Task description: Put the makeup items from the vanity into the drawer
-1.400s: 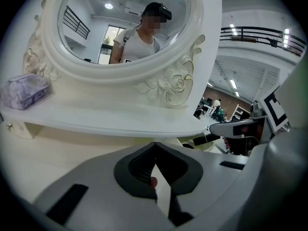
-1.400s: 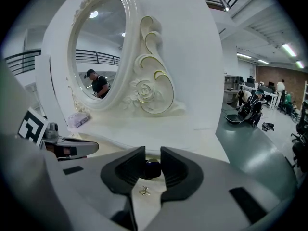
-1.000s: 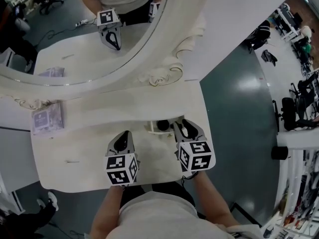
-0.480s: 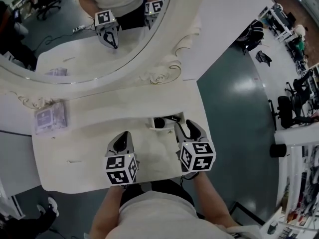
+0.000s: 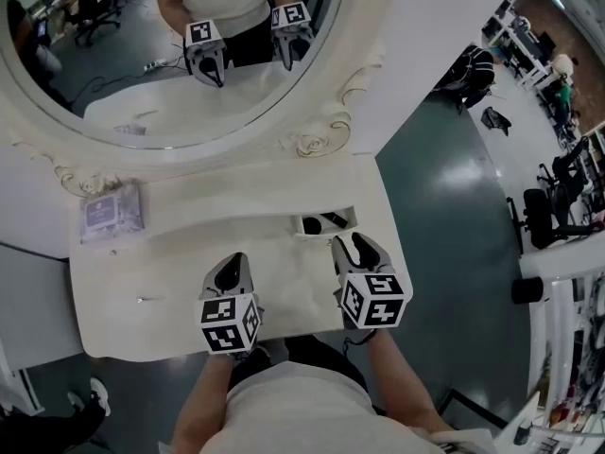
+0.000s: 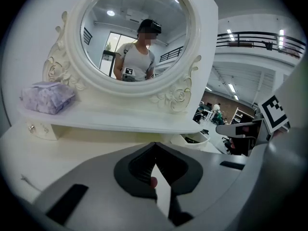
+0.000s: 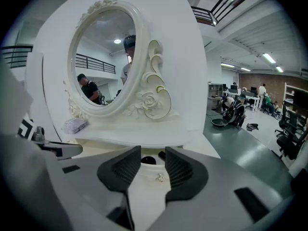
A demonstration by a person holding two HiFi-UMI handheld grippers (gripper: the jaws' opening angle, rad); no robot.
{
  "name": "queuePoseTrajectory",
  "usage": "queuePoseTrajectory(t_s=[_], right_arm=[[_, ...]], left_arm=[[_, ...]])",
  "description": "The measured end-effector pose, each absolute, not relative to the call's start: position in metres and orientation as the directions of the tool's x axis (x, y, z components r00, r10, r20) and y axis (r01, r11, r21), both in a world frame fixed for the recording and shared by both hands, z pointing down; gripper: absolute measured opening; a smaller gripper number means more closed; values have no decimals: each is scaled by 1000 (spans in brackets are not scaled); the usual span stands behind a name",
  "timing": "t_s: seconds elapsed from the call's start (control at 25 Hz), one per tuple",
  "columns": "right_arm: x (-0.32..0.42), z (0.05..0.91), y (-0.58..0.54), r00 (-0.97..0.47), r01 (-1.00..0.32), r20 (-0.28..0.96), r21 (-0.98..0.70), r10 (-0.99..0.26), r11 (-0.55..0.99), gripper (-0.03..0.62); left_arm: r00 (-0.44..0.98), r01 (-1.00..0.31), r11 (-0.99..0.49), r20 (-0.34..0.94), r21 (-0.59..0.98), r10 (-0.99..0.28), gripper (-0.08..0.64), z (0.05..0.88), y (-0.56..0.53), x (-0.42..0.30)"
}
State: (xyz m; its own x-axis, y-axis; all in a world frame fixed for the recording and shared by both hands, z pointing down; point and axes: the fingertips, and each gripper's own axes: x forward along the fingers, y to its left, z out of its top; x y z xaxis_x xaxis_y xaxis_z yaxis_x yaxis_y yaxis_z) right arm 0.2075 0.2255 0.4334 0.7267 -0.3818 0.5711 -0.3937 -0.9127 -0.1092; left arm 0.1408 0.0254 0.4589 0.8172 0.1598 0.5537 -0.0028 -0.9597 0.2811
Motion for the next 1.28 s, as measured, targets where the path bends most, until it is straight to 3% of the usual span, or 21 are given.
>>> queuePoseTrajectory(t_s=[0.24, 0.4, 0.76, 1.28], right_arm=[[188, 426, 201, 718, -422, 555, -132, -420, -897, 157], [180, 420, 181, 712, -451, 543, -132, -445, -883, 94], [162, 414, 143, 652, -545, 534, -163, -538, -822, 25], [162, 416, 120, 570, -635, 542, -187, -618, -750, 18]], left_arm=[[836, -25, -963, 534, 267, 127, 5, 447, 6, 118], [849, -55, -965, 520, 258, 91, 5, 438, -12, 107], [875, -130, -959, 484, 252, 9, 5, 420, -43, 88], [872, -205, -951, 484, 233, -70, 5, 416, -57, 78]])
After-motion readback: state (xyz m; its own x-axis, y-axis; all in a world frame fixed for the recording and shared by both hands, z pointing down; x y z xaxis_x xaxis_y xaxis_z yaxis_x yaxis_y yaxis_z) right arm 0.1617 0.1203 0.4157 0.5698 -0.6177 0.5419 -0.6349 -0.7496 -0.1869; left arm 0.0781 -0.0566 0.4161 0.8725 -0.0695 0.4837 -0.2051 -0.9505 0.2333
